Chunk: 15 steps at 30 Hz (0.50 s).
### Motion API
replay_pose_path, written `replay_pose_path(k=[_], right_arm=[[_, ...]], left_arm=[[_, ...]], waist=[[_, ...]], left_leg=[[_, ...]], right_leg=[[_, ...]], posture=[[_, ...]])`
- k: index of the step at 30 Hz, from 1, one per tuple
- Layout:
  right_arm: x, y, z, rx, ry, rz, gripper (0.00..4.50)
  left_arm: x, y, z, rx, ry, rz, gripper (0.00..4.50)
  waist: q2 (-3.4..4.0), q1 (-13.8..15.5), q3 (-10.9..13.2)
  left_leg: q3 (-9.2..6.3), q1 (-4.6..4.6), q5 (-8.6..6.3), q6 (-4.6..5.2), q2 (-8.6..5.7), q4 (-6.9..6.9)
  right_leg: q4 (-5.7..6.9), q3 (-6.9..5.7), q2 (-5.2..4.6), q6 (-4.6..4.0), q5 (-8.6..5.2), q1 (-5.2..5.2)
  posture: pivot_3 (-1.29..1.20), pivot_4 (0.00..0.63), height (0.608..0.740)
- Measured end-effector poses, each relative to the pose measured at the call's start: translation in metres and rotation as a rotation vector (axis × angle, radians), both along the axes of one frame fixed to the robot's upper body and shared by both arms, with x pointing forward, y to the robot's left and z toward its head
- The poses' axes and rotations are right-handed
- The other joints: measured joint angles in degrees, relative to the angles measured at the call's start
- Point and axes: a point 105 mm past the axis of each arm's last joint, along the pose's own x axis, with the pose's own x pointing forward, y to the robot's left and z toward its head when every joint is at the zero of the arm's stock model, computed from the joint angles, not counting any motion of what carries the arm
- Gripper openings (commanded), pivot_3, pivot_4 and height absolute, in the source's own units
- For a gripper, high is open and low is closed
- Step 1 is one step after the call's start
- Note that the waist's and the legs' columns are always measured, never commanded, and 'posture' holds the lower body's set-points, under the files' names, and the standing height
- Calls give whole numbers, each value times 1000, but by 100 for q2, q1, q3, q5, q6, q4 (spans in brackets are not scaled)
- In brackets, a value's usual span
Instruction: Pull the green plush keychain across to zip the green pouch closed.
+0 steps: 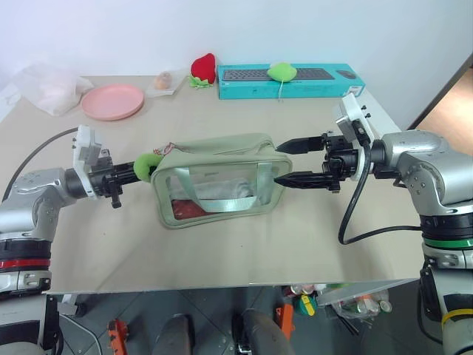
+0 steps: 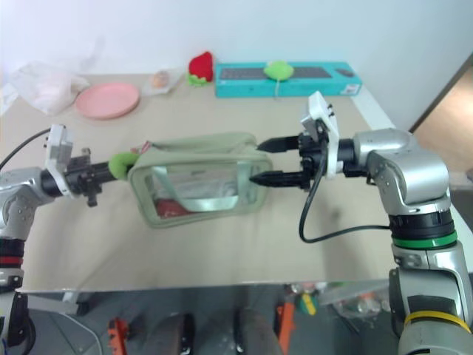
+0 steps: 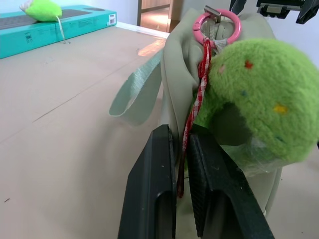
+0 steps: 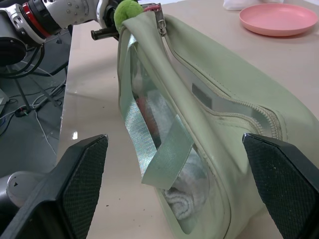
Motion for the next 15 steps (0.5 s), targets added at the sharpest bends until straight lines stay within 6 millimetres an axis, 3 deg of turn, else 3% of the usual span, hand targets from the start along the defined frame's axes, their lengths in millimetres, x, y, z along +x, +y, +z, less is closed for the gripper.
replay_pose_path(k=[7, 15], right_arm=[[1, -3, 1, -10, -8, -11, 4500], [17, -28, 6, -38, -39, -120, 4500]], left_arm=[[0, -1, -1, 5, 0, -8, 424], [1, -2, 1, 2, -7, -11, 424]], waist=[[0, 22, 0], [0, 27, 0]], left_leg=[[-2, -2, 0, 0, -2, 3], [-3, -3, 0, 0, -9, 4]], right_leg=[[0, -2, -1, 0, 0, 0], [0, -3, -1, 0, 0, 0]], posture=[[0, 150, 740], [0, 150, 740]])
